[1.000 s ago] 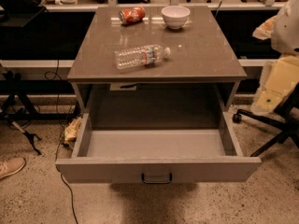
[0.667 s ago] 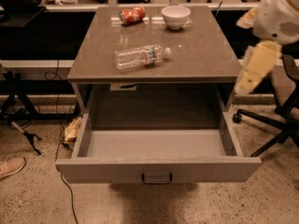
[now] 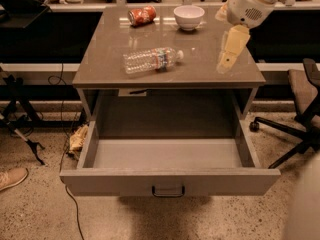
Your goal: Place water bottle into top drawer
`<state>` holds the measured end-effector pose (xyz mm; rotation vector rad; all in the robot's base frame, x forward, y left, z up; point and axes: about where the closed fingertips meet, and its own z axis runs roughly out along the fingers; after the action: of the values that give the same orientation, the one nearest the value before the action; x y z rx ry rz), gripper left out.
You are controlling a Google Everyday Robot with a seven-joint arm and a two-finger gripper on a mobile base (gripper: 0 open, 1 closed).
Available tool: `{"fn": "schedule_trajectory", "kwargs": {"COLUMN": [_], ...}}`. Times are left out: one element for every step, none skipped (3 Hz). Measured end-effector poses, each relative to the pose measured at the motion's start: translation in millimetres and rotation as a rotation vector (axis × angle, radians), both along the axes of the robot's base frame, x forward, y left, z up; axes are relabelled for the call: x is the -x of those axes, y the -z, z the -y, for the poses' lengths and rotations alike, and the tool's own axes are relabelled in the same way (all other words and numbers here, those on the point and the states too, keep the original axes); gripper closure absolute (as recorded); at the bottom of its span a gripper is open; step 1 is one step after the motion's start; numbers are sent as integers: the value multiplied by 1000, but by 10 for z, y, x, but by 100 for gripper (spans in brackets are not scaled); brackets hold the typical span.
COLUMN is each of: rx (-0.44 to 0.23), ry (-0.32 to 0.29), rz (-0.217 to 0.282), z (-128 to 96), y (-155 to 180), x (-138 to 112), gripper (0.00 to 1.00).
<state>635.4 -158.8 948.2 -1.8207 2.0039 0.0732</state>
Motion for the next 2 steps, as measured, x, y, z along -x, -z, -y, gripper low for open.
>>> {"fn": "schedule_trajectory", "kwargs": {"rx": [5,33], "ry": [-45,-102], "rz": [-16,-27], "z": [-307,-649], "y": [178,328], "x": [-398,-598], "gripper": [0,0]}}
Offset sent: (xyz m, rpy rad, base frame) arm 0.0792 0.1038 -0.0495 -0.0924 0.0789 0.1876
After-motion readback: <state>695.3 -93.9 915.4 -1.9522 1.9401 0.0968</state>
